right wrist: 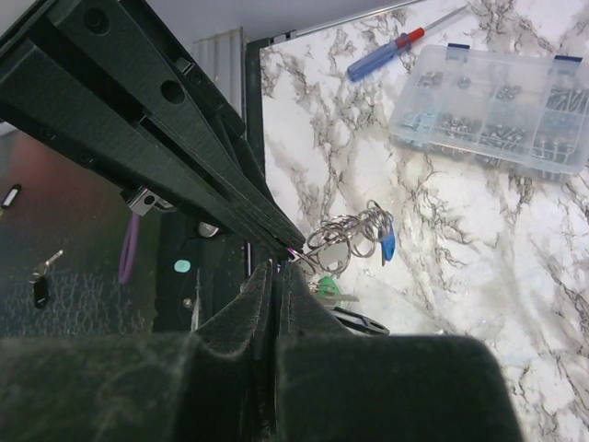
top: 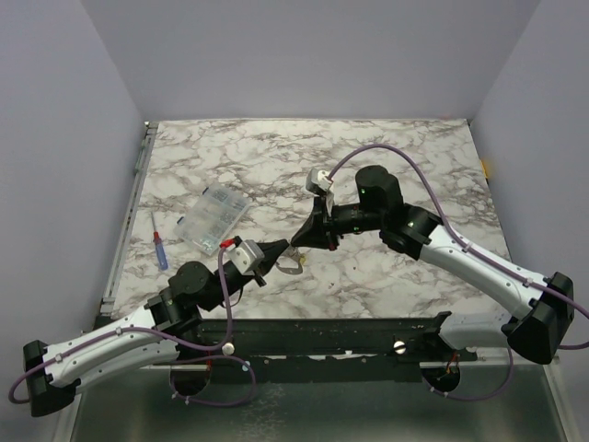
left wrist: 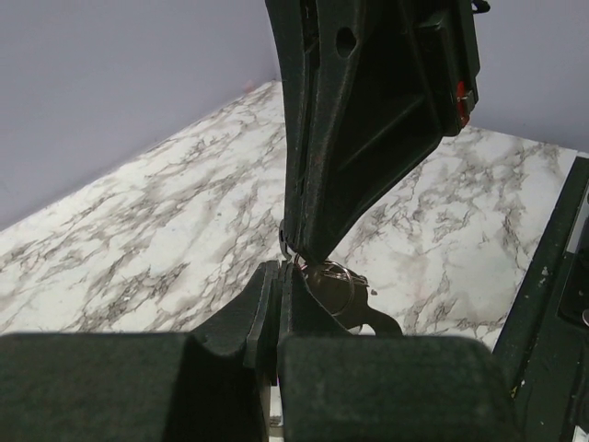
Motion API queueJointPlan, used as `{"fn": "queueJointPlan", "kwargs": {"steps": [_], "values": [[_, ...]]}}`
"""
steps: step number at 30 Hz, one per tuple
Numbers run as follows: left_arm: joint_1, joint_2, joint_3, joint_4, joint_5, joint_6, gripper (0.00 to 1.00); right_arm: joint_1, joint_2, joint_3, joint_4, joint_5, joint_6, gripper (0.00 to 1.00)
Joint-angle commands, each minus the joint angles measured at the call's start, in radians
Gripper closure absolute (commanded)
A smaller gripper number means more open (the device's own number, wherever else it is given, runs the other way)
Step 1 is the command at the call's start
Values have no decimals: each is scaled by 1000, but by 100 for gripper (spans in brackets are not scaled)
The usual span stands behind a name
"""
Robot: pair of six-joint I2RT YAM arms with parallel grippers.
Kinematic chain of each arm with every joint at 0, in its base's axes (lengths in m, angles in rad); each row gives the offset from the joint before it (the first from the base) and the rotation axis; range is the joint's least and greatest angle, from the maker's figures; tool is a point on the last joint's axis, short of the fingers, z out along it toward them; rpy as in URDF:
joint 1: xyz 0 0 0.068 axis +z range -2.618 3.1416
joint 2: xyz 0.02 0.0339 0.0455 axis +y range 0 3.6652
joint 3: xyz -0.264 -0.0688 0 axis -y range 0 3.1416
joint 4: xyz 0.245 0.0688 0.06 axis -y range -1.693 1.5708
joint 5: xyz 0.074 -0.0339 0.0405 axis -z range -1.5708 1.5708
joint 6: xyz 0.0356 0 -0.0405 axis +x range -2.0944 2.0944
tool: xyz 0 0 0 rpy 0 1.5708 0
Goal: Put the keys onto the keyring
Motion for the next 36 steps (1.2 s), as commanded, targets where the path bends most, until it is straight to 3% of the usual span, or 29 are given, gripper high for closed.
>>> {"fn": "queueJointPlan", "kwargs": {"steps": [1, 18, 36], "values": [[-3, -30, 3, 94, 4, -10, 100, 12, 3, -27, 66, 14, 50, 99], [-3, -49, -6, 94, 82, 10, 100, 9, -17, -57, 137, 80, 63, 100], [-3, -91, -16, 66, 131, 24, 100, -85, 44, -84, 191, -42, 125, 99]]}}
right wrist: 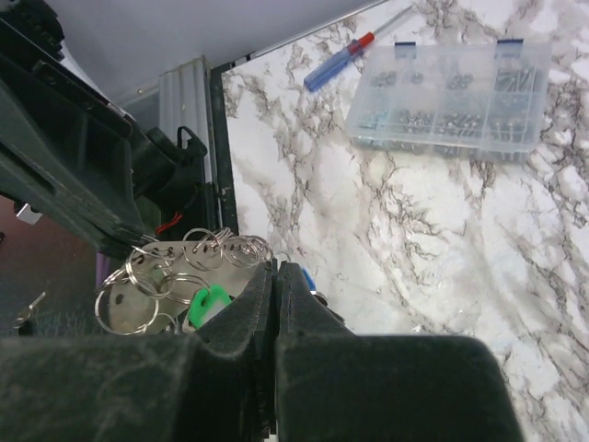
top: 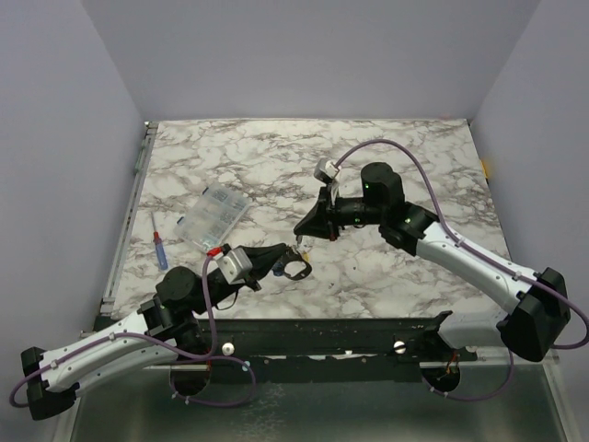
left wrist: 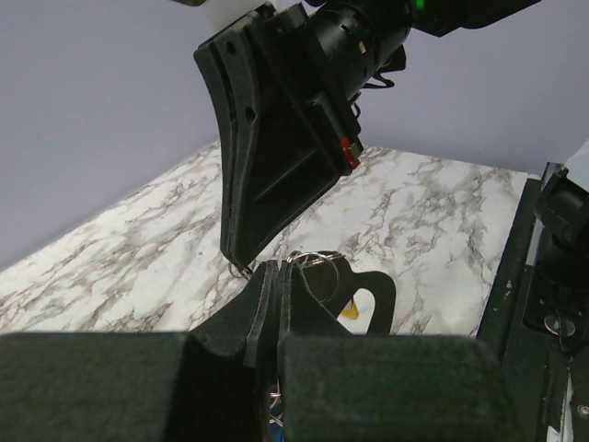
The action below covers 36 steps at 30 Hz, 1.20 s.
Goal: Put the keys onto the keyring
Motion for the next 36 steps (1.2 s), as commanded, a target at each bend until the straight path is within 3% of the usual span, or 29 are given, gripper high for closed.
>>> {"fn": "queueJointPlan", "kwargs": {"steps": [1, 9, 14, 18, 20, 25, 31, 36], "values": [[-3, -10, 0, 38, 43, 10, 100, -5, 26, -16, 34, -56, 25, 99], [-3, -18, -3, 49, 61, 23, 100, -5, 15, -71, 103, -109, 58, 99], [-3, -75, -76, 165, 212, 97, 100, -5, -47, -121, 125, -54, 72, 99], [-3, -122, -137, 221, 364, 266, 100, -5, -105, -99, 106, -23, 70, 99], [-3, -107, -114, 199, 402, 333, 100, -6, -124, -67, 67, -9, 51, 99], [-3, 33, 63, -43, 480, 506, 100, -6, -146, 68, -88, 15, 13, 99], [-4, 118, 105, 4, 498, 602, 100, -5, -164, 180, -243, -58, 50, 99], [-4, 163, 116, 15, 477, 735, 100, -6, -191, 198, -375, -30, 4, 99]]}}
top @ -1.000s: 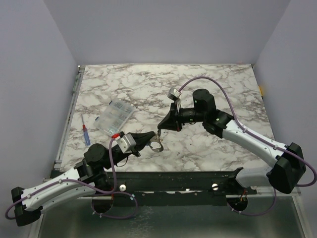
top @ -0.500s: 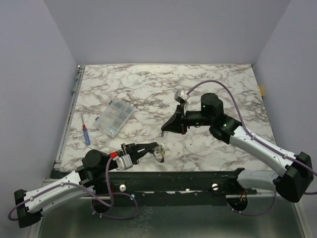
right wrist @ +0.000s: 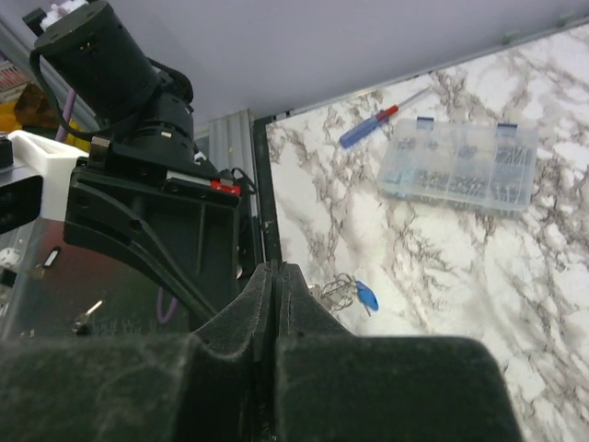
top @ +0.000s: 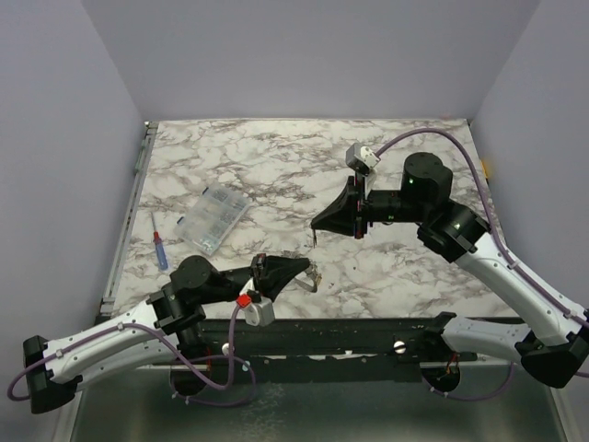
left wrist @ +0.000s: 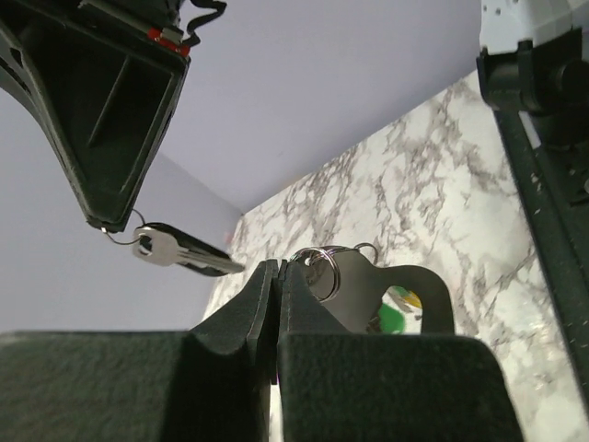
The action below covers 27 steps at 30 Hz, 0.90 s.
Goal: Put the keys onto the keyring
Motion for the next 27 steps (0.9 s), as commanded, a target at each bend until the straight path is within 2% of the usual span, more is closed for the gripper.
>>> {"fn": "queueJointPlan", "kwargs": {"steps": [1, 7, 12, 16, 19, 24, 27], "values": [[-3, 35, 37, 23, 32, 176, 100, 1, -18, 25, -180, -16, -31, 99], [-4, 59, 42, 8, 14, 300, 100, 2, 7, -17, -158, -95, 14, 99], [-3, 51, -15, 56, -46, 332, 100, 1, -18, -67, -167, 25, 9, 99], [-4, 97, -158, 304, -149, 186, 100, 1, -17, -126, -134, 221, 30, 99], [-5, 177, -239, 456, -197, 58, 100, 1, -20, -206, -38, 279, 75, 99], [-5, 291, -293, 530, -317, -23, 100, 1, 28, -294, 58, 342, 107, 99], [-4, 338, -292, 542, -406, 8, 100, 1, 55, -288, 68, 475, 90, 99]]}}
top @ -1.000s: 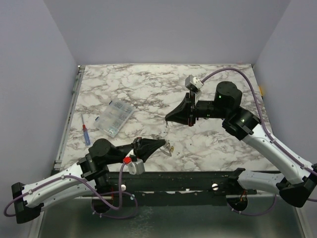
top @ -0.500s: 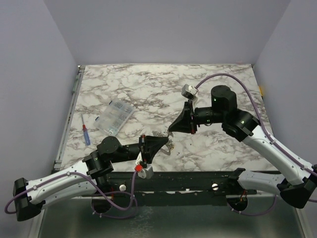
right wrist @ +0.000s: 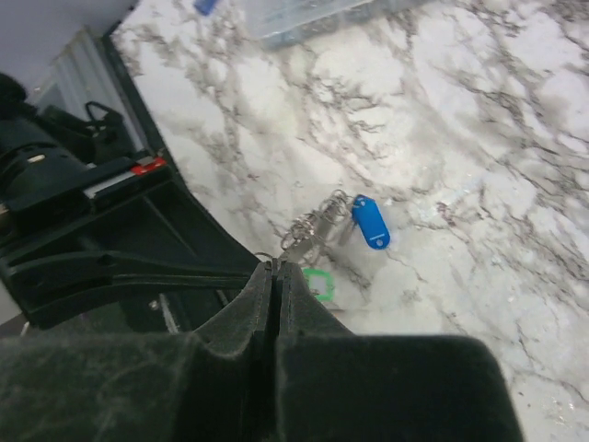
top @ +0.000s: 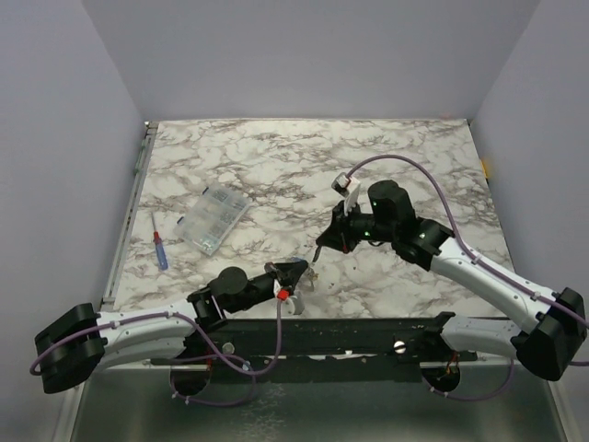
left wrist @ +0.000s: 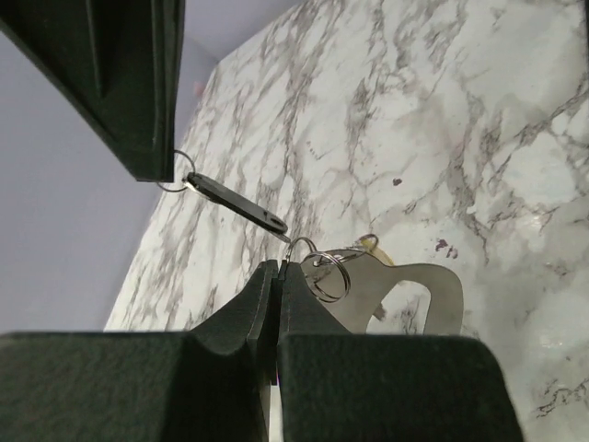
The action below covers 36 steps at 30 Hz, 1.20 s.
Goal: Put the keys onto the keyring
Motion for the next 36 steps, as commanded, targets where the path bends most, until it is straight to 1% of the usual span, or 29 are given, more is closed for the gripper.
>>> {"fn": "queueJointPlan", "kwargs": {"steps": [1, 3, 5, 8, 10, 12, 14, 16, 20, 22, 25, 28, 30, 36], "values": [[4, 47, 17, 148, -175, -10, 100, -1, 39, 12, 89, 232, -6, 99], [45, 81, 60, 130, -177, 16, 100, -16, 63, 46, 87, 292, -32, 99], [106, 137, 106, 136, -149, 13, 100, -44, 87, 84, 84, 330, -48, 99], [161, 257, 171, 217, -176, -1, 100, -107, 114, 129, 86, 349, -65, 99], [173, 340, 218, 275, -214, 25, 100, -144, 124, 149, 84, 351, -71, 99], [183, 406, 265, 322, -224, 58, 100, -167, 123, 160, 83, 351, -75, 99], [188, 446, 294, 344, -187, 79, 100, -176, 108, 157, 80, 356, -72, 99], [189, 459, 295, 364, -148, 66, 100, -180, 88, 140, 82, 352, -62, 99], [164, 452, 201, 383, -138, -67, 100, -180, 55, 81, 77, 347, -44, 99], [139, 449, 134, 402, -158, -129, 100, -181, 45, 49, 80, 323, -28, 99], [105, 445, 35, 486, -217, -244, 100, -181, 38, 6, 100, 271, -3, 99], [25, 443, -20, 513, -316, -264, 100, -181, 44, -17, 120, 240, 16, 99], [-1, 438, -44, 522, -368, -304, 100, -180, 51, -23, 134, 223, 24, 99], [-60, 398, -116, 532, -434, -387, 100, -181, 87, -20, 168, 171, 48, 99]]}}
